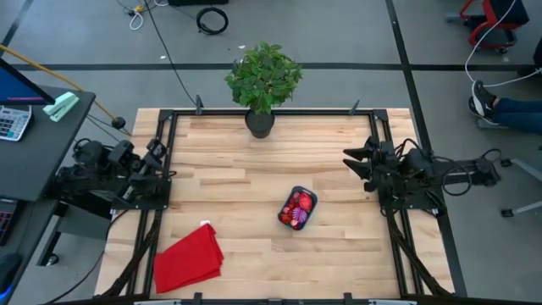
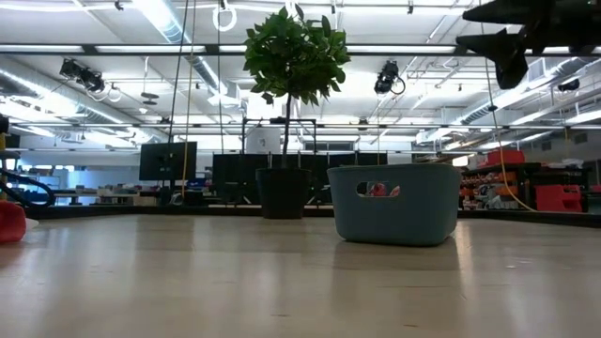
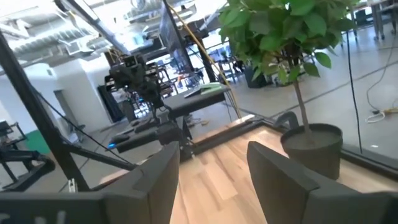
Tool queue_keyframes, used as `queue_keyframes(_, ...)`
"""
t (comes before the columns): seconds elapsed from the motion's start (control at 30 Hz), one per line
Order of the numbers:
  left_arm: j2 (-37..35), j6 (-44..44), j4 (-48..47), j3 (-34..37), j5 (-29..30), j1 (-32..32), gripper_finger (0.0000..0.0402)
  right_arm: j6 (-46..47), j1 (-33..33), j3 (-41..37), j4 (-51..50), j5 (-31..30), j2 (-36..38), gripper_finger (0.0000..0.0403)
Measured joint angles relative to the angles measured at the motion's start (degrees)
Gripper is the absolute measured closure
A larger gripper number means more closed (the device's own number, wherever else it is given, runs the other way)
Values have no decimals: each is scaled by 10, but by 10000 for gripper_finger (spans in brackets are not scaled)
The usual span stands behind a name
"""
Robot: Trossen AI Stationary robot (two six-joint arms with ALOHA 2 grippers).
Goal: Pick and placing Produce into tupperware
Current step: Return to Home Position
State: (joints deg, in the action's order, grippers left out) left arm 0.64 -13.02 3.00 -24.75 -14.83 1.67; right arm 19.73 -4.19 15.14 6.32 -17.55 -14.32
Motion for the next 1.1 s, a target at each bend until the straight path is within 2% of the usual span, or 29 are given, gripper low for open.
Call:
queue_keyframes(0.2,1,-1,-2,0,0,0,255,-3,16,0,0,26,-1,205)
queue_keyframes(0.63,1,2,-2,0,0,0,265,-3,15,0,2,19,-60,205)
queue_keyframes(0.93,1,-14,-2,0,0,0,257,-4,15,0,-2,5,-42,205)
queue_keyframes(1.1,1,-13,-2,0,0,0,250,-2,15,0,13,35,-19,205)
